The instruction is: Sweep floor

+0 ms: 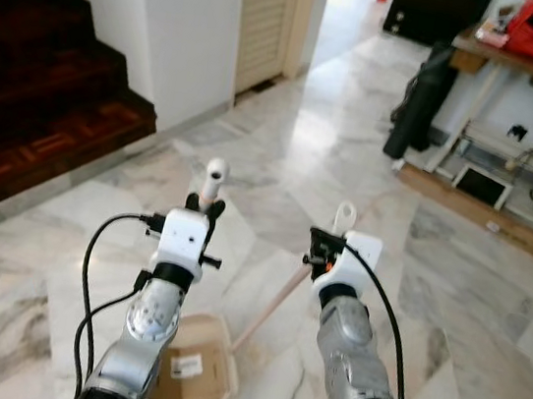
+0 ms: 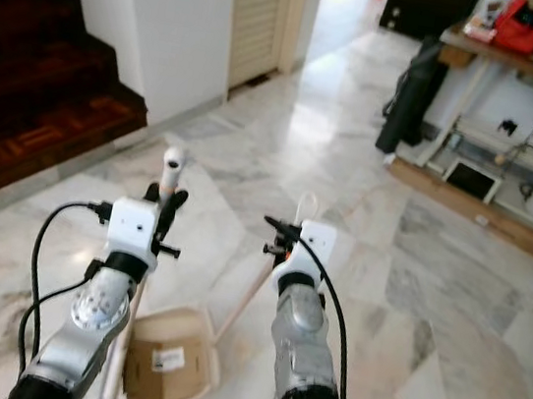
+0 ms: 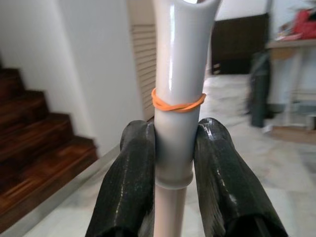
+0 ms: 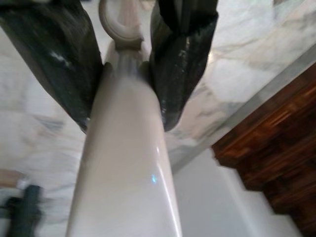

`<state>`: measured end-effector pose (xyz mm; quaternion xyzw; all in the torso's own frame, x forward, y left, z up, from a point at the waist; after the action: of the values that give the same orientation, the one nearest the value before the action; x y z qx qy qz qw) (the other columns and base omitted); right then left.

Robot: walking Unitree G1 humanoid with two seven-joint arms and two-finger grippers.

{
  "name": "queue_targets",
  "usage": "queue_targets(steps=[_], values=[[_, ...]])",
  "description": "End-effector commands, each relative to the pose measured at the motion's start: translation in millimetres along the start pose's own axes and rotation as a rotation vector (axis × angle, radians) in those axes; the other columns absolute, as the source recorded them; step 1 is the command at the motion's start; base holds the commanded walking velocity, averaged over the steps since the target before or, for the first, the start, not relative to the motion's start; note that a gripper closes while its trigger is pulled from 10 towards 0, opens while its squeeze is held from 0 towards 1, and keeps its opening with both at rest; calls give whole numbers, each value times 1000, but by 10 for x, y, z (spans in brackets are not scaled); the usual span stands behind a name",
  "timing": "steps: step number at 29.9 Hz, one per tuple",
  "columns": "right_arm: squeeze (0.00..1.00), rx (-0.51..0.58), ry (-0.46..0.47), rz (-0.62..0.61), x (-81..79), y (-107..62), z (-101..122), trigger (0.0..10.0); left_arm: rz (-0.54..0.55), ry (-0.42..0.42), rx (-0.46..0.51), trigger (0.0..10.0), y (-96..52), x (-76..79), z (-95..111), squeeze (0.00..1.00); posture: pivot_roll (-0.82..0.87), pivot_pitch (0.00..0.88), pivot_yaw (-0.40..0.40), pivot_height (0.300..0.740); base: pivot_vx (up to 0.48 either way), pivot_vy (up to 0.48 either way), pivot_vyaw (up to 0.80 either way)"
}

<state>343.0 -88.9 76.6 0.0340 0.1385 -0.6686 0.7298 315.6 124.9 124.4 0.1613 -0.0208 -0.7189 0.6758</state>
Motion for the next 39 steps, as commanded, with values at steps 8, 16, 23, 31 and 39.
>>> queue_targets(steps=[8, 16, 23, 31, 39], values=[[0, 50, 25, 19, -40, 24, 122, 10000, -10, -13, 49, 10000, 48, 61, 112, 0, 118, 0, -44, 740, 0, 343, 0], [0, 49, 28, 28, -64, 22, 114, 10000, -18, -14, 51, 10000, 42, 70, 108, 0, 117, 0, -42, 740, 0, 397, 0], [0, 48, 24, 32, -74, 18, 104, 10000, -25, -17, 52, 10000, 37, 86, 109, 0, 115, 0, -41, 740, 0, 414, 0], [0, 54, 18, 36, -80, 17, 109, 10000, -29, -16, 47, 10000, 27, 91, 99, 0, 118, 0, -40, 740, 0, 412, 0], [0, 50, 17, 34, -90, 14, 94, 10000, -35, -16, 44, 10000, 19, 91, 89, 0, 117, 0, -35, 740, 0, 412, 0]])
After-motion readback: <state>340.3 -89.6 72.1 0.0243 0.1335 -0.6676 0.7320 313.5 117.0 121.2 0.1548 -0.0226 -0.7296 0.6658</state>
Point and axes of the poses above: a point about 5 cm out from each wrist's last joint towards the gripper, its own y axis pointing out of the wrist towards the gripper, its own z axis along the axis of the wrist's last joint, x = y × z, the point moved 2 cm from there along y, pointing out of the wrist towards the gripper, and after that the axes turned 2 degrees about y, right-handed, at the moved point
